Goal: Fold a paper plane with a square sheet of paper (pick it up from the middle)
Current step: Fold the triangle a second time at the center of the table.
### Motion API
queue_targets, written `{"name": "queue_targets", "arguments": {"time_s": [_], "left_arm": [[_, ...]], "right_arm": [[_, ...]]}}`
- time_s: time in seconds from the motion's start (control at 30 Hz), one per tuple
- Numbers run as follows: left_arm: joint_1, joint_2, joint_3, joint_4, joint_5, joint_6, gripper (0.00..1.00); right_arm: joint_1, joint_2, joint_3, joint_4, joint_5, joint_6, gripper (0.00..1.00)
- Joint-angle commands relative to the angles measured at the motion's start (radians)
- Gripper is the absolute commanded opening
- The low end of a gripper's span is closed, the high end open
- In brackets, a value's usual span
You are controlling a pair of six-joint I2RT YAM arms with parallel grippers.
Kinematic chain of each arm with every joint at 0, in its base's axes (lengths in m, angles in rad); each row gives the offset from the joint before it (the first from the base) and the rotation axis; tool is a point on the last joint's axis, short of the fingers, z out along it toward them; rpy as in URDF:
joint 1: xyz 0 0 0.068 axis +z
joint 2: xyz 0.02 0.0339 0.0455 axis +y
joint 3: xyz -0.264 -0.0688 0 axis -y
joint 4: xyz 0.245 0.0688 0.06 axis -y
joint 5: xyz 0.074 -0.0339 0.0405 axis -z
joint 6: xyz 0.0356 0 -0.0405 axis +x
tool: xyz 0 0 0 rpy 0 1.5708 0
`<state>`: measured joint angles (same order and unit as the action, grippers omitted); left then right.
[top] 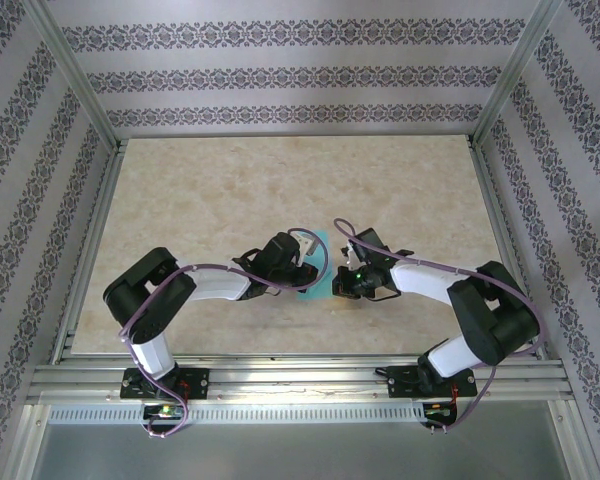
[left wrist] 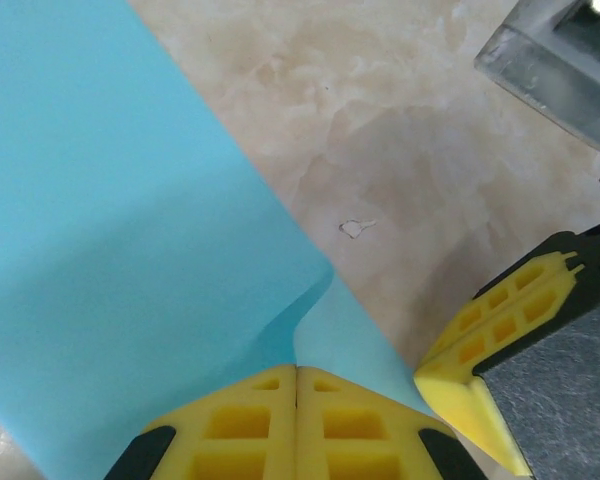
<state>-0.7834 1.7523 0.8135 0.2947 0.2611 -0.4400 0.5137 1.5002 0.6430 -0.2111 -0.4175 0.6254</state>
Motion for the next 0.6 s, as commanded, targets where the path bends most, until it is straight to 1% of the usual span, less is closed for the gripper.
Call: {"name": "queue_targets", "arguments": {"time_s": [0.0, 0.2, 0.37, 0.57], "left_arm": [[0.010, 0.004, -0.011, 0.061, -0.006, -0.027, 0.00], [0.010, 0.006, -0.015, 0.064, 0.001, -0.026, 0.00], [0.010, -0.005, -0.013, 0.068, 0.010, -0.032, 0.00], [0.010, -0.005, -0.010, 0.081, 0.022, -0.042, 0.00]], "right_arm": [[0.015, -0.011, 0.019, 0.029, -0.026, 0.039, 0.00], [0.022, 0.036, 0.048, 0.057, -0.045, 0.060, 0.00], [0.023, 0.017, 0.046, 0.085, -0.029, 0.084, 0.00], [0.023, 0.051, 0.033, 0.187, -0.064, 0.144, 0.00]]}}
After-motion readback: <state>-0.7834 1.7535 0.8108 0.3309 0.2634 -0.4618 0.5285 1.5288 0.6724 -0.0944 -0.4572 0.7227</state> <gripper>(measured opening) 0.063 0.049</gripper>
